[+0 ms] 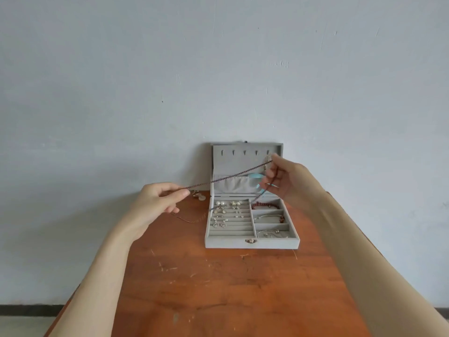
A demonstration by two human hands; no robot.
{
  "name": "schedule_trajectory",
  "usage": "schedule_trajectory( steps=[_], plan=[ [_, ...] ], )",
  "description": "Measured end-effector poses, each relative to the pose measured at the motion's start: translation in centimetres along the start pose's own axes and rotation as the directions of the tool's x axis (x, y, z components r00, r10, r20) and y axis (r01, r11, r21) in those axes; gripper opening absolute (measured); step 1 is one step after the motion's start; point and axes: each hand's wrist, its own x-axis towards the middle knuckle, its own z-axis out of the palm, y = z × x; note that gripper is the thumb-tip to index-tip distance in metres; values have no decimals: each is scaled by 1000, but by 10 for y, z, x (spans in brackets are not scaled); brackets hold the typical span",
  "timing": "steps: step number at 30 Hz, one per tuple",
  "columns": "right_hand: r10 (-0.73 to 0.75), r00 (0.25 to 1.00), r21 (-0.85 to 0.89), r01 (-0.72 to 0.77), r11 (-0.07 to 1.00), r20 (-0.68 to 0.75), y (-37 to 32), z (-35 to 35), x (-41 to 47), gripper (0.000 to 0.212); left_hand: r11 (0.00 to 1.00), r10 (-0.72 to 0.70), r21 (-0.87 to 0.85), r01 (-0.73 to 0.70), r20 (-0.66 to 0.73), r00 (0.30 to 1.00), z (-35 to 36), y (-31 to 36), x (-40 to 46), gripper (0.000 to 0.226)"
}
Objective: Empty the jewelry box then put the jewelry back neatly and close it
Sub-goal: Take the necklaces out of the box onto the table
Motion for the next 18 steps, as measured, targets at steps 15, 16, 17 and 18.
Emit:
schedule_trajectory(
  steps=[15,16,17,18],
  plan=[
    [122,989,-566,-149,811,-85,83,51,34,8,976,-202,-155,154,-366,909,-60,-77,11,8],
    [111,988,-589,-154,793,-108,88,57,41,6,975,-206,-160,156,-376,904,-64,-81,15,7],
    [97,987,-611,-155,776,-127,93,62,49,9,975,-207,-161,155,-384,900,-69,-85,20,7],
    [80,987,-635,-153,757,-142,98,67,57,11,975,-206,-156,156,-395,895,-74,-90,26,7]
  ],
)
